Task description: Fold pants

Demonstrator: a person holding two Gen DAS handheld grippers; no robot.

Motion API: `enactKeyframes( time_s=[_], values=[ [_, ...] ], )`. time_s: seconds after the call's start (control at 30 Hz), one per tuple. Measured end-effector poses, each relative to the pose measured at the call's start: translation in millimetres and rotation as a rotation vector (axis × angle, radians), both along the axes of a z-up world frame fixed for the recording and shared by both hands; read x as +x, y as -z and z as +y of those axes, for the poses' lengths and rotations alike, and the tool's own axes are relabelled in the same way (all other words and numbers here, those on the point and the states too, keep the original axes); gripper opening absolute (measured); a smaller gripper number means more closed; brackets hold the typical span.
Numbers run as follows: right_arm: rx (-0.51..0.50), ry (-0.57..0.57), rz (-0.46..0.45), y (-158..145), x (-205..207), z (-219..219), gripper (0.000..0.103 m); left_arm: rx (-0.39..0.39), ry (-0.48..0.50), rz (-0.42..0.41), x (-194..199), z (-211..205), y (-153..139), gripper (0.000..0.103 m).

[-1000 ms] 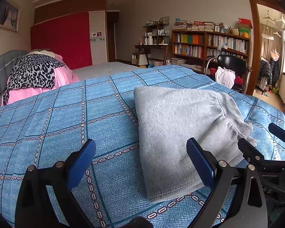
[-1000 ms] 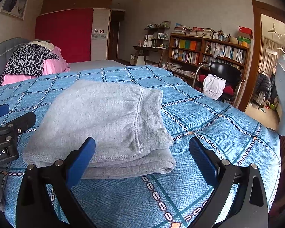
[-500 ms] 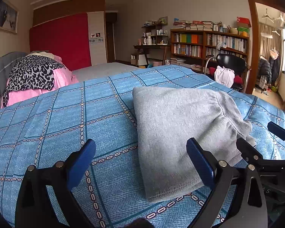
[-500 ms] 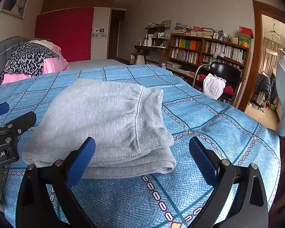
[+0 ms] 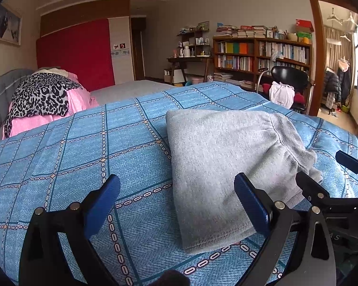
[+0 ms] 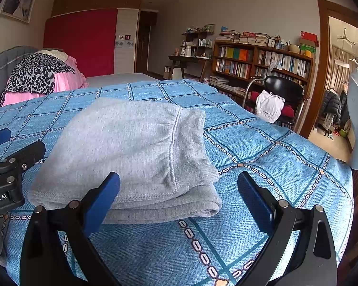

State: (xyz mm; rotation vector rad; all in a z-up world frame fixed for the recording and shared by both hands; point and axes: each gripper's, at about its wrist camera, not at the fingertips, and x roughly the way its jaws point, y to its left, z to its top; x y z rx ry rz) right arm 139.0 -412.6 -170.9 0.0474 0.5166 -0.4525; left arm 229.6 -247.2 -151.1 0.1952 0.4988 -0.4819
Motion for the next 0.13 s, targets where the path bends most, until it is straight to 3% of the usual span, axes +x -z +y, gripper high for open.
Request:
enactKeyframes(
  time_s=[0.13],
  values=[
    [-0.001, 0.000, 0.000, 0.8, 0.1, -0.4, 0.100, -0.004, -0.018, 0.029, 6.1, 2.2, 1.9, 0.095]
  ],
)
